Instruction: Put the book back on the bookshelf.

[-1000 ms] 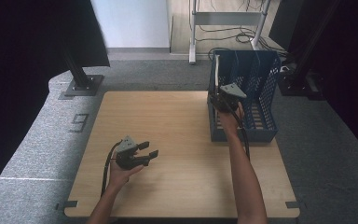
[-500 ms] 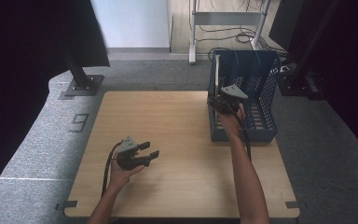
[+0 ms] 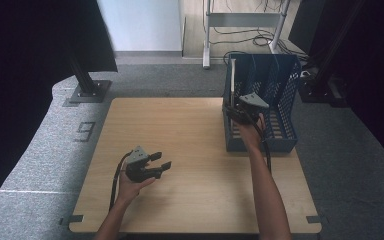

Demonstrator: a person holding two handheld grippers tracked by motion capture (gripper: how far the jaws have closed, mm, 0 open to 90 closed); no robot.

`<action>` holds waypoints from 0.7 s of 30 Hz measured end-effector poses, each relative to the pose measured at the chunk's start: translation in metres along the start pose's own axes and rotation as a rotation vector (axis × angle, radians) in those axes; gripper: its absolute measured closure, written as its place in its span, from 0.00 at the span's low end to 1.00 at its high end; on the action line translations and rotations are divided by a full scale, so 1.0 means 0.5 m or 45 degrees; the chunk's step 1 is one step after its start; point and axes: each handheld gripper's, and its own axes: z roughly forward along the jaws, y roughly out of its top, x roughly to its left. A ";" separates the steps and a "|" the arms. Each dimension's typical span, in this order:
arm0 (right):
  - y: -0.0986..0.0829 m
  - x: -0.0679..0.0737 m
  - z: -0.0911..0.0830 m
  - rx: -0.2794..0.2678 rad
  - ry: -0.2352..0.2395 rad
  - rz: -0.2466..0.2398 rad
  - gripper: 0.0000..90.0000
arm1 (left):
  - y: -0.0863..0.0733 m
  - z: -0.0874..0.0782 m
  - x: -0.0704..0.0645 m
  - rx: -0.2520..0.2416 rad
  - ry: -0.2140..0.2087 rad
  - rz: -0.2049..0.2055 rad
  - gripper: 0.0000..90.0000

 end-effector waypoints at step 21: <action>-0.005 0.017 -0.070 0.033 0.074 0.038 0.46 | 0.000 0.003 -0.006 0.014 0.001 0.016 0.43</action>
